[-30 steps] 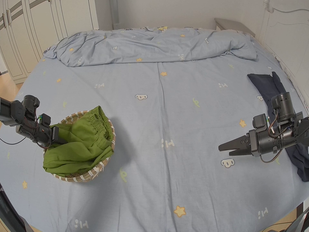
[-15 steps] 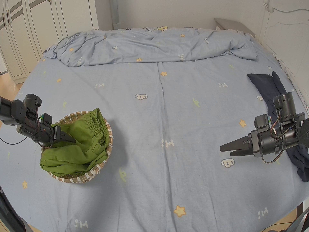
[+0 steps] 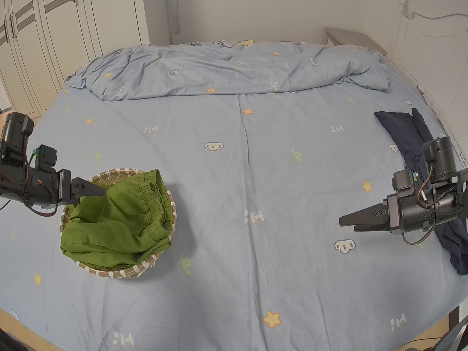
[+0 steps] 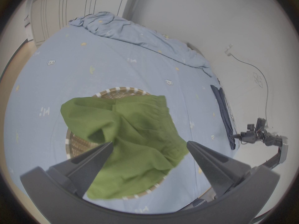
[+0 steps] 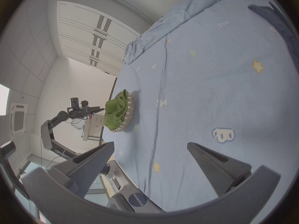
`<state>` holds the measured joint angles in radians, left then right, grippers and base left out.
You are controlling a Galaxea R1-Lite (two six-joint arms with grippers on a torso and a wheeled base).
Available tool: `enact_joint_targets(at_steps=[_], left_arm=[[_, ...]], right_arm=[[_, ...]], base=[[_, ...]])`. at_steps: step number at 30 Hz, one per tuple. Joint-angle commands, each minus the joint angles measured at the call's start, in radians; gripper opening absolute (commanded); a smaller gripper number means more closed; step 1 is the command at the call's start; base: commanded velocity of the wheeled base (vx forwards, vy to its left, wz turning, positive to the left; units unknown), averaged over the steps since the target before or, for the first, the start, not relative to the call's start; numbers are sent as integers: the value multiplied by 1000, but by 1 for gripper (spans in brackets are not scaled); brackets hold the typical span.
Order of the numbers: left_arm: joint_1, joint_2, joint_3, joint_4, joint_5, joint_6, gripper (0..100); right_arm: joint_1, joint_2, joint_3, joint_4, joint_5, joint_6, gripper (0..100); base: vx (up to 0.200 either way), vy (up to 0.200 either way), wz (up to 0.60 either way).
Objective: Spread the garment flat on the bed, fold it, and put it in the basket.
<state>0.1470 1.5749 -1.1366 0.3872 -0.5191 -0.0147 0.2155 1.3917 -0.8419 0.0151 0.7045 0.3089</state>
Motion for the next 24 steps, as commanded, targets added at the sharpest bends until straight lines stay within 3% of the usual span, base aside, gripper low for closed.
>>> enact_joint_targets(at_steps=[1, 5, 11, 12, 17, 20, 24], left_arm=[[-83, -280, 161, -2, 27, -1, 100], [-84, -472, 238, -2, 30, -5, 100], [-109, -774, 406, -2, 27, -45, 100], [-147, -909, 495, 2, 27, -62, 100], [-187, -1150, 664, 9, 31, -99, 100], [-185, -1205, 702, 9, 31, -110, 100], [-188, -1329, 784, 10, 28, -114, 100]], right_arm=[[-33, -194, 30, 3, -48, -45, 100], [-65, -382, 98, 8, -88, -122, 100], [-91, -697, 233, 36, -89, -128, 100], [-93, -816, 262, 98, -89, -128, 100], [-88, -1054, 323, 282, -89, -123, 100], [-88, -1114, 354, 312, -92, -122, 100], [-162, -1235, 417, 352, -91, -123, 100]], base=[[0, 0, 0], [0, 0, 0], [0, 0, 0], [0, 0, 0], [0, 0, 0], [0, 0, 0], [0, 0, 0]])
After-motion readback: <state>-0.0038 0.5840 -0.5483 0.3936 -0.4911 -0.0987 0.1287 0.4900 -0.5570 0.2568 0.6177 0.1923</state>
